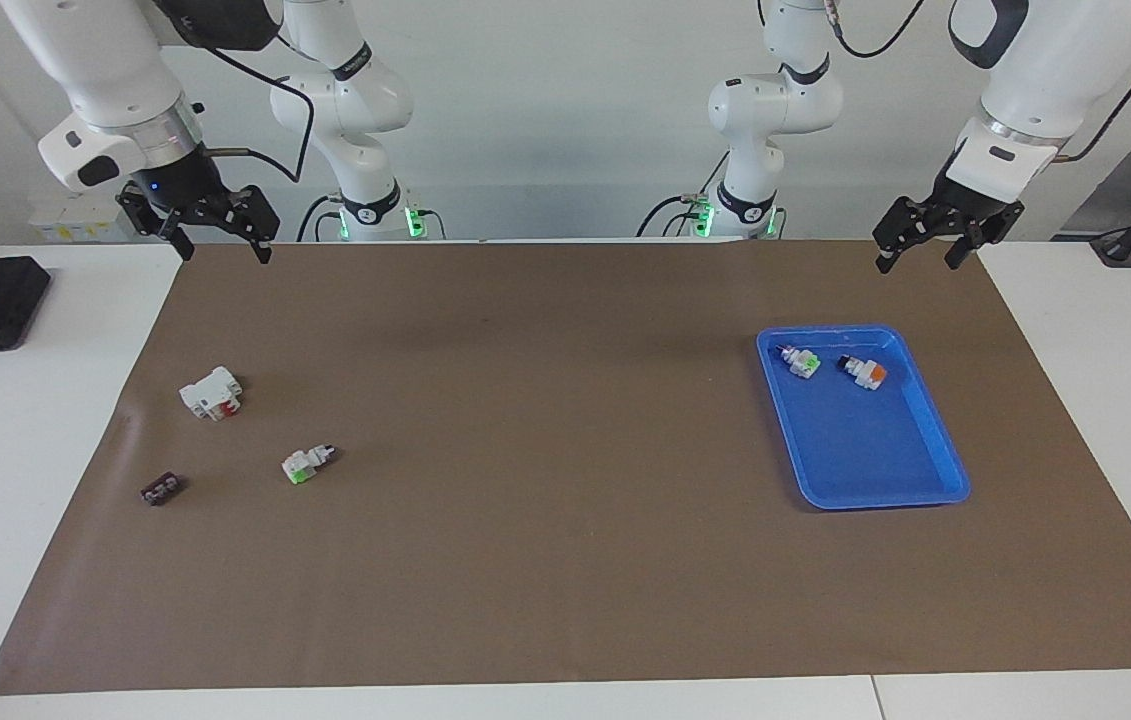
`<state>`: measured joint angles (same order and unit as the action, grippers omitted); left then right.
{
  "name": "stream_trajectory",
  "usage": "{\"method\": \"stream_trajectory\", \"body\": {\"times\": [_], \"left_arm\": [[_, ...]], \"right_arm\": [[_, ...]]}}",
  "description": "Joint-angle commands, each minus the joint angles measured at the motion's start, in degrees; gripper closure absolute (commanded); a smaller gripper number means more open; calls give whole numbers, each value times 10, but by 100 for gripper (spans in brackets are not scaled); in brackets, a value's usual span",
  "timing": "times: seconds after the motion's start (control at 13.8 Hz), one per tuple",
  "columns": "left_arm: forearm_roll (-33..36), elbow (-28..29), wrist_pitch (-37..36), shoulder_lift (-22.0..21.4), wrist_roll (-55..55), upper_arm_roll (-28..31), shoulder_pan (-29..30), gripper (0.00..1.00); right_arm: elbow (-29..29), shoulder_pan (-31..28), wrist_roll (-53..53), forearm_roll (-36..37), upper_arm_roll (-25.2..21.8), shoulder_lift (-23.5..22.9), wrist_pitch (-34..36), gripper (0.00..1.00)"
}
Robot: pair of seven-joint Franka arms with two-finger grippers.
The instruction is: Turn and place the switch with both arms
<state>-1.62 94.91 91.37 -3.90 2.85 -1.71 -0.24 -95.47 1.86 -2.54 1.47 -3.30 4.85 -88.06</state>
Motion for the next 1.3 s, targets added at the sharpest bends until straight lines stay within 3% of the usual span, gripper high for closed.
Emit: {"method": "stream_trajectory", "body": {"times": [0.0,0.51,0.65,0.87,1.01,1.23], "left_arm": [[6,17,2,-15,-2,-2,4,0],[6,17,2,-15,-2,-2,4,0],[6,17,2,-15,-2,-2,4,0],[6,17,2,-15,-2,-2,4,0],[6,17,2,-15,-2,-2,4,0],[6,17,2,-15,-2,-2,4,0]], "right_arm": [[-9,-5,8,-9,1,9,3,0],[-9,-5,13,-9,0,9,0,0],[-9,-5,14,-9,0,8,-45,0],[-23,-6,30,-9,0,10,-53,0],[-41,-8,18,-9,-1,13,-62,0],[-129,2,-95,-9,0,9,-178,0]]}}
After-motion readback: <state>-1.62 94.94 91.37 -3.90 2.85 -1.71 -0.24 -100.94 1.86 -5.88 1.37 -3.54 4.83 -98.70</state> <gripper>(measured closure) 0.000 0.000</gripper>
